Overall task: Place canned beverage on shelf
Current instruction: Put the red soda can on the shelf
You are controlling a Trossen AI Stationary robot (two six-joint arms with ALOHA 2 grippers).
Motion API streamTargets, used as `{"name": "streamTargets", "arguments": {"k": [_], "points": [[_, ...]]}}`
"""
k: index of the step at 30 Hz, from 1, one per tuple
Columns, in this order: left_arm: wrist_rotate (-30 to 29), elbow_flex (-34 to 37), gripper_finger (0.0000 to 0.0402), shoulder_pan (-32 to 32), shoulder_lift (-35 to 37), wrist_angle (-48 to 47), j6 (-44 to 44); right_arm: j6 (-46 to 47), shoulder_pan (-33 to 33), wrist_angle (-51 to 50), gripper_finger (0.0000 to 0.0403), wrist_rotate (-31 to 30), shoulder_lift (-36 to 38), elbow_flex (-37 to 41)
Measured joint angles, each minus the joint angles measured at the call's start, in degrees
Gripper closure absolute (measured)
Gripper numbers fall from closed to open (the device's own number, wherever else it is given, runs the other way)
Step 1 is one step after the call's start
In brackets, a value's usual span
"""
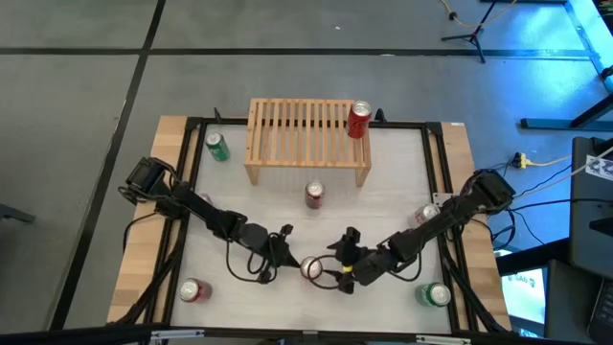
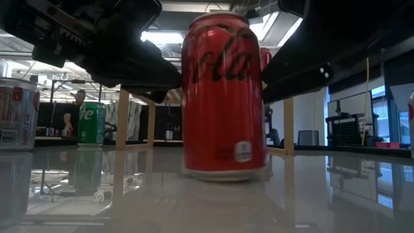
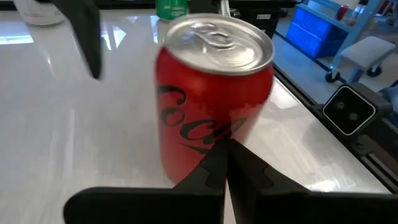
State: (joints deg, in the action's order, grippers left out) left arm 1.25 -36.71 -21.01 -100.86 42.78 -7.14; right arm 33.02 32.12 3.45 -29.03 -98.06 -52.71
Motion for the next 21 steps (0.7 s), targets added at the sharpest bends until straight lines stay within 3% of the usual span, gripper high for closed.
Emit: {"name": "streamTargets", "arguments": {"k": [5,9,12,21], "points": [[-0.50,-0.02,0.0398,0.09,0.00,-0.46,0.01,3.20,0.00,-5.98,0.0068,-1.28,3.67,-0.02],[-1.37,-0.02,0.0398,0.10,0.00,-1.68,0.18,4.15,0.89,-6.47,0.0068,2.90,5.33,-0.02],[-4.67,-0.02,0.0398,0.20,0.00,-2.30,0.20,4.08,2.14,-6.06,0.0068,5.42,5.26,-0.11],[-16.16,-0.02,0.0398,0.26,0.00,-2.68,0.20,1.22,3.75,2.08,0.0068,3.74,-1.26,-0.11]]}}
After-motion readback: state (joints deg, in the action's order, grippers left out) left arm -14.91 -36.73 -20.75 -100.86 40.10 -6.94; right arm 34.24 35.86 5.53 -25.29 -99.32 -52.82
